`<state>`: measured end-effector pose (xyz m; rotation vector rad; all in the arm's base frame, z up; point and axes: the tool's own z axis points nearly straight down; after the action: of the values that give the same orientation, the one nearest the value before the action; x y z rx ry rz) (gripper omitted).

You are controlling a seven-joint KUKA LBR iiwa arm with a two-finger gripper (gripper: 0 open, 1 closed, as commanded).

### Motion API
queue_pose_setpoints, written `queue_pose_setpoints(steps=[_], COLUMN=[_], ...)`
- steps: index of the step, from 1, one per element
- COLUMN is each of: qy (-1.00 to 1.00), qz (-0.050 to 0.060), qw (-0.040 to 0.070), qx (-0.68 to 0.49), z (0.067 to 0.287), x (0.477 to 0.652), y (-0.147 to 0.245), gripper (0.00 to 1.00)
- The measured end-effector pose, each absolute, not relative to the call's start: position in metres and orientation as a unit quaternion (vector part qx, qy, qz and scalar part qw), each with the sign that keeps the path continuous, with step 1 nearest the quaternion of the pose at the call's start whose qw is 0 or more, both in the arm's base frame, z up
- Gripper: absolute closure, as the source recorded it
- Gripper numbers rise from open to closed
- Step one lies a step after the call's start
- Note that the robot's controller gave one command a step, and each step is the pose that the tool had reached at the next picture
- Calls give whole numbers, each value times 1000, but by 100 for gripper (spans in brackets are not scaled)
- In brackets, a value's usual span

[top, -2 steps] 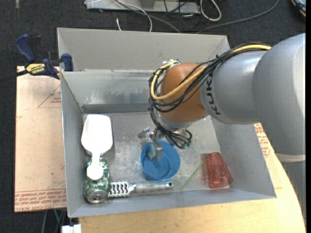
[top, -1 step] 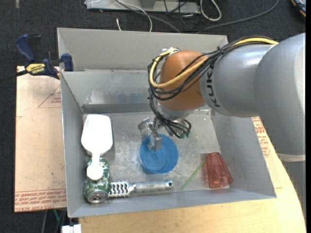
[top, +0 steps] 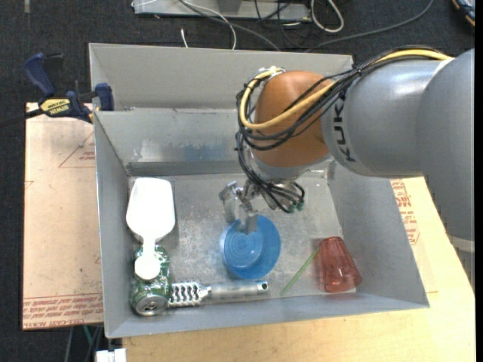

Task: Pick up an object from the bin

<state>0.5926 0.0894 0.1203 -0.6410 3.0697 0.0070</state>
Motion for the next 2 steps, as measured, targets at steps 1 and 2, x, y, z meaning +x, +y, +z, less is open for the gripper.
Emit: queue_pose_setpoints(steps=[1,2], qy=[956,898], qz=[1,2], qw=[12,6], qx=[-293,-440], z=[128,113], x=[612,626], y=[80,75], gripper=[100,100])
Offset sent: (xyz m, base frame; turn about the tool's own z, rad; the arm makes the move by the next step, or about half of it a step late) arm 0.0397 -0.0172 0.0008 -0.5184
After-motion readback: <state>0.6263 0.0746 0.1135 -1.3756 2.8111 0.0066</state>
